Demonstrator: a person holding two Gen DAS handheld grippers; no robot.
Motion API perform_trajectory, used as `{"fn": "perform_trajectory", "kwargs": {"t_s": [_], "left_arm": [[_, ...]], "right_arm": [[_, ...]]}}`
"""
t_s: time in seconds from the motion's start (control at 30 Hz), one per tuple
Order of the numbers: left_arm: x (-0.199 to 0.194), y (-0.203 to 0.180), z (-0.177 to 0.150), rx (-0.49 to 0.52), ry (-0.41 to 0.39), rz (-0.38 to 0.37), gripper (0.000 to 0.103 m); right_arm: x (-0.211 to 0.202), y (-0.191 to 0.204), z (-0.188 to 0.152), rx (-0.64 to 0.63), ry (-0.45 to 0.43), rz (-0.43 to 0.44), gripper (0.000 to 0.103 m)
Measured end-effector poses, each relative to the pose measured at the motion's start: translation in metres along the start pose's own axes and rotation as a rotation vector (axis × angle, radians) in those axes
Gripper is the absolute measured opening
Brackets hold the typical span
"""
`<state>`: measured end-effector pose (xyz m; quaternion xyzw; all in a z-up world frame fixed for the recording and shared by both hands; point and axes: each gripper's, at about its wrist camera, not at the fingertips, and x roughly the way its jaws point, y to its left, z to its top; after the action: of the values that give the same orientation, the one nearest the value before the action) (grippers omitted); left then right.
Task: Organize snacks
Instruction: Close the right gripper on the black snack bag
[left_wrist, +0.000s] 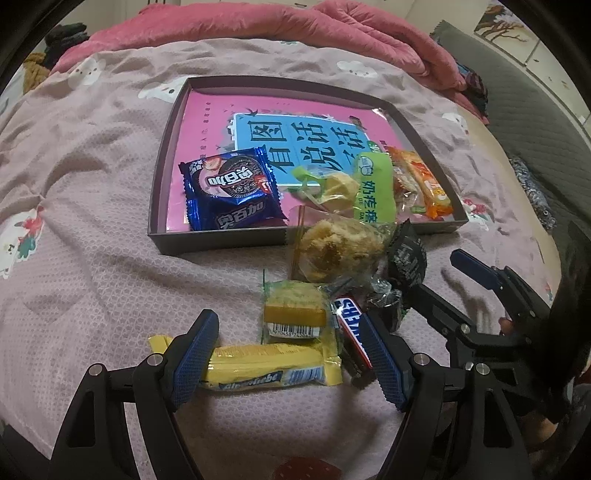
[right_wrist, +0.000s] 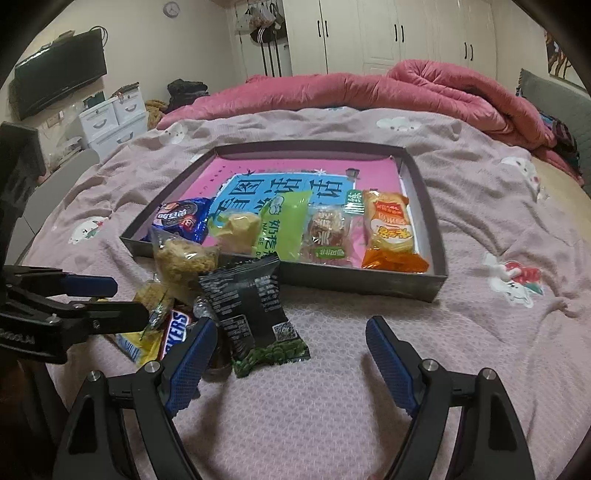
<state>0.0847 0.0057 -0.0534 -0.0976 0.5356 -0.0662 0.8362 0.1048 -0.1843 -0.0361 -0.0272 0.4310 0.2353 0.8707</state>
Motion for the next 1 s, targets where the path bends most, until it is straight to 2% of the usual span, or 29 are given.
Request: {"fn": "perform_trajectory", "kwargs": {"t_s": [0.43,0.63,0.73,1.0], "left_arm": [[0.012,0.007,0.004,-0.022,0.019,0.027,0.079],[0.016,0.009,0.005,-0.03,0.028,0.018,0.079],[0.018,0.008,0.005,-0.028,0.028,0.014,0.079],[0.022,0.009,0.006,-0.044,0.024,-0.025,0.079]], "right_arm": [[0.022,0.004,0.01,0.021,0.015,0.079,0.081],[0.022,0.001,0.008,0.022,0.014,0.11,0.052],[0.022,-0.001,0.007,0.015,0.017,0.09,0.039],[0.015,-0.012,0.002,0.042,-0.002,0.072,0.035]]}}
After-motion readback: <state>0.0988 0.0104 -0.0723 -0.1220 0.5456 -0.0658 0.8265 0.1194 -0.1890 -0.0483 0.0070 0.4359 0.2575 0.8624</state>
